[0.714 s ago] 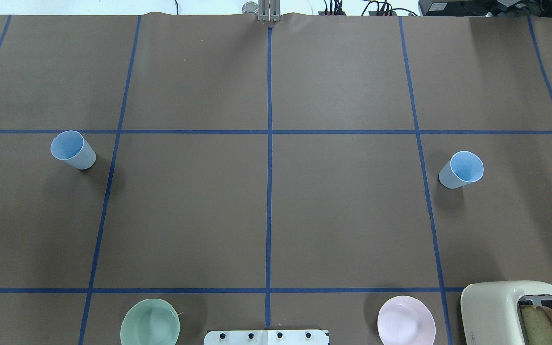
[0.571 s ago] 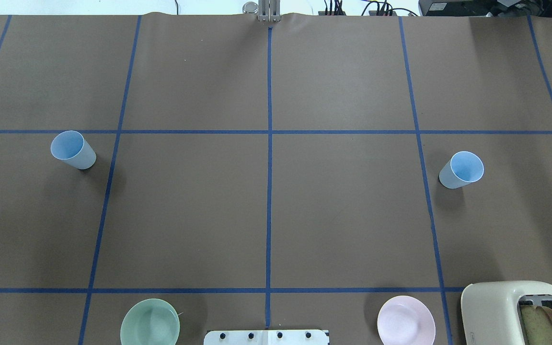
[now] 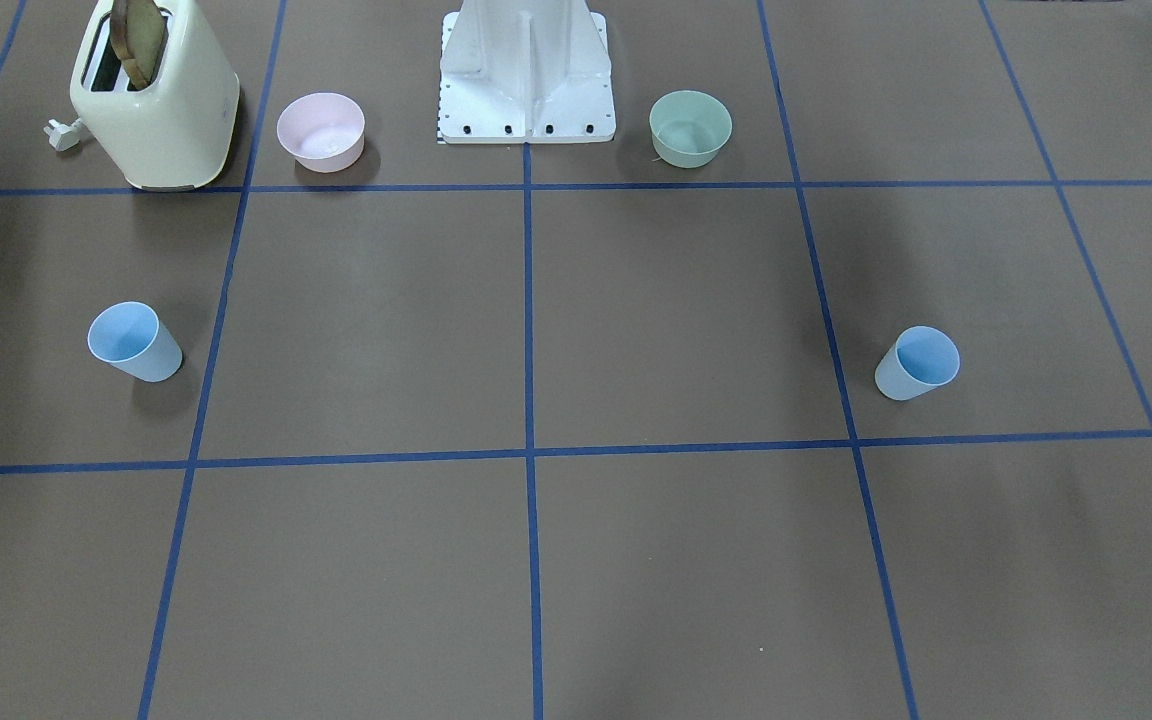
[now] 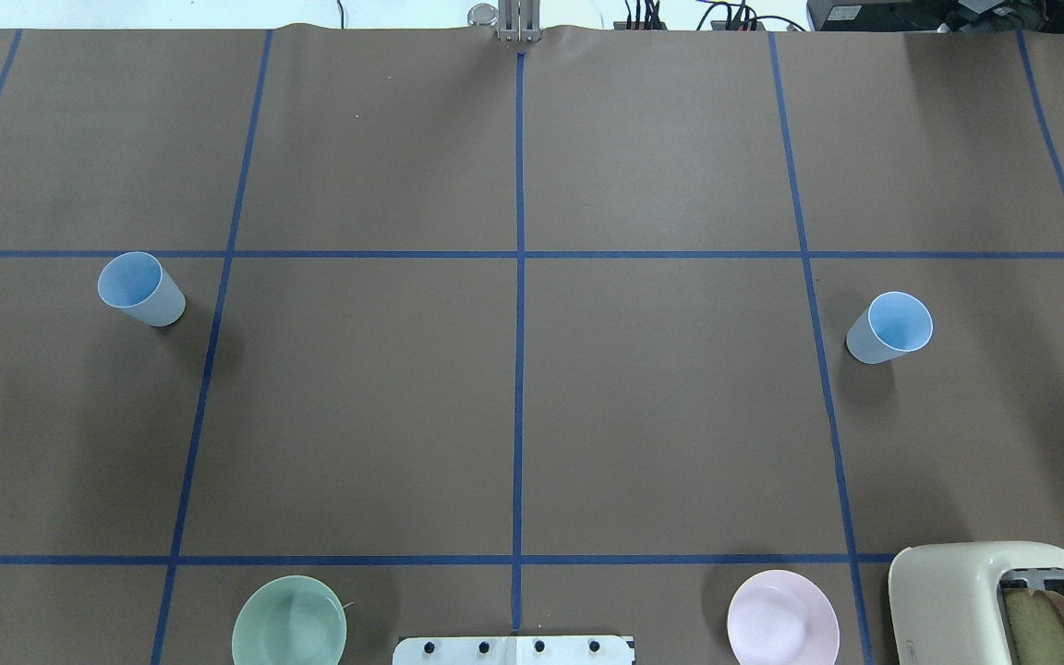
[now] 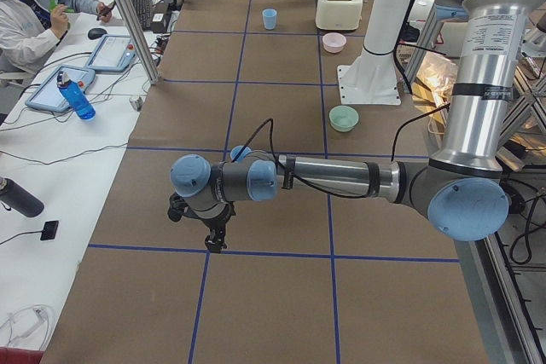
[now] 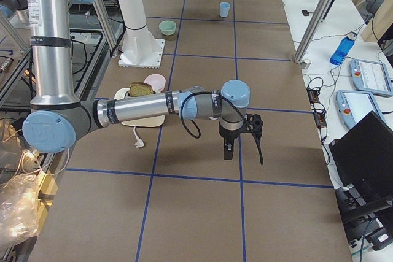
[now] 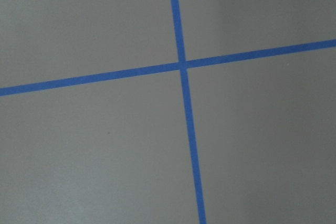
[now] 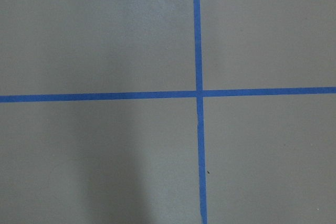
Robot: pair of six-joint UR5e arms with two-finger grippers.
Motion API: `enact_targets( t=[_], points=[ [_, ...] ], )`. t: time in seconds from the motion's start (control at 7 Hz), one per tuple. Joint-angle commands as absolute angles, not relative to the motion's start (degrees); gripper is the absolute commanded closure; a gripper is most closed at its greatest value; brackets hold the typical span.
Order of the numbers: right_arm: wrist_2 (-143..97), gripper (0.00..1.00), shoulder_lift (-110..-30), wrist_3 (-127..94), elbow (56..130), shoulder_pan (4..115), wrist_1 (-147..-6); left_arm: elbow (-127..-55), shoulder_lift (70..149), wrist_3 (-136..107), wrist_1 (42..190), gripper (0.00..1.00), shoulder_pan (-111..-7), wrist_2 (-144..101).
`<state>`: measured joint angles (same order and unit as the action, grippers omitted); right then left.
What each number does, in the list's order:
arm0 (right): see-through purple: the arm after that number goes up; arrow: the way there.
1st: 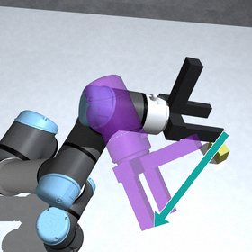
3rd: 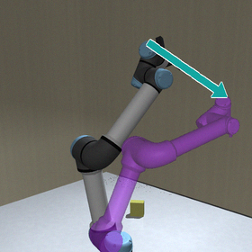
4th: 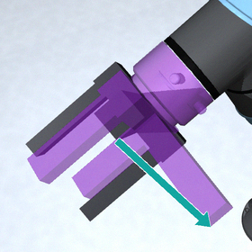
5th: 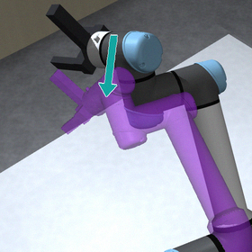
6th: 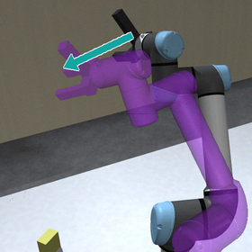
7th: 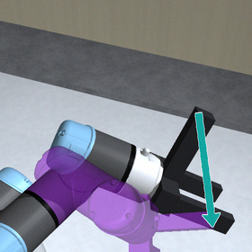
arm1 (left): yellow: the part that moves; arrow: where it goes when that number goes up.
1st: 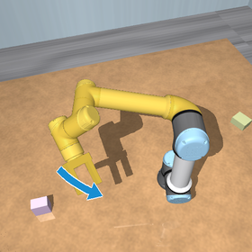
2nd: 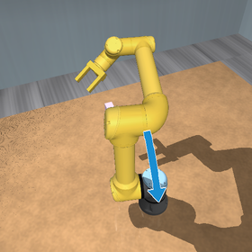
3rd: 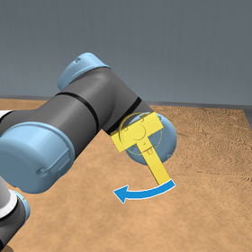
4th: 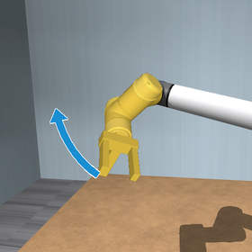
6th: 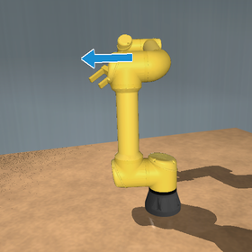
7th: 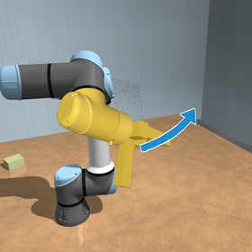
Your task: Stack blue cups with both arms
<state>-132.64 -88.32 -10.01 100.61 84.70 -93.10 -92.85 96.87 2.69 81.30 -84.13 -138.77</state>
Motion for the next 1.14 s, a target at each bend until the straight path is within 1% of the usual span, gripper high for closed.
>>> enact_targets(
  t=[0.0,0.14,0.43,0.57,0.71,0.86,1.0],
  points=[
    [-132.3,0.00,-84.7,-12.0,100.6,79.0,-91.8,-97.8,100.3,-8.2,81.3,0.02,-77.5,-139.0],
    [-132.9,0.00,-85.2,-12.7,102.0,78.6,-91.8,-97.4,101.8,-11.0,83.0,0.02,-75.1,-140.9],
    [-133.2,0.00,-86.7,-14.3,105.7,75.1,-91.3,-96.2,102.6,-25.2,94.7,0.02,-68.0,-140.5],
    [-133.3,0.00,-90.4,-15.5,108.5,73.3,-89.1,-94.6,102.7,-29.1,99.0,0.02,-65.6,-140.5],
    [-134.0,0.01,-93.7,-20.4,108.7,71.9,-79.9,-91.7,103.9,-30.3,102.3,0.02,-65.1,-140.4],
    [-133.3,0.01,-95.7,-26.6,108.3,67.9,-73.3,-89.8,104.0,-30.8,104.8,0.02,-64.5,-139.1],
    [-133.2,0.01,-95.7,-28.1,108.5,66.8,-72.5,-89.7,104.1,-32.0,105.4,0.03,-64.0,-138.4]
  ],
)
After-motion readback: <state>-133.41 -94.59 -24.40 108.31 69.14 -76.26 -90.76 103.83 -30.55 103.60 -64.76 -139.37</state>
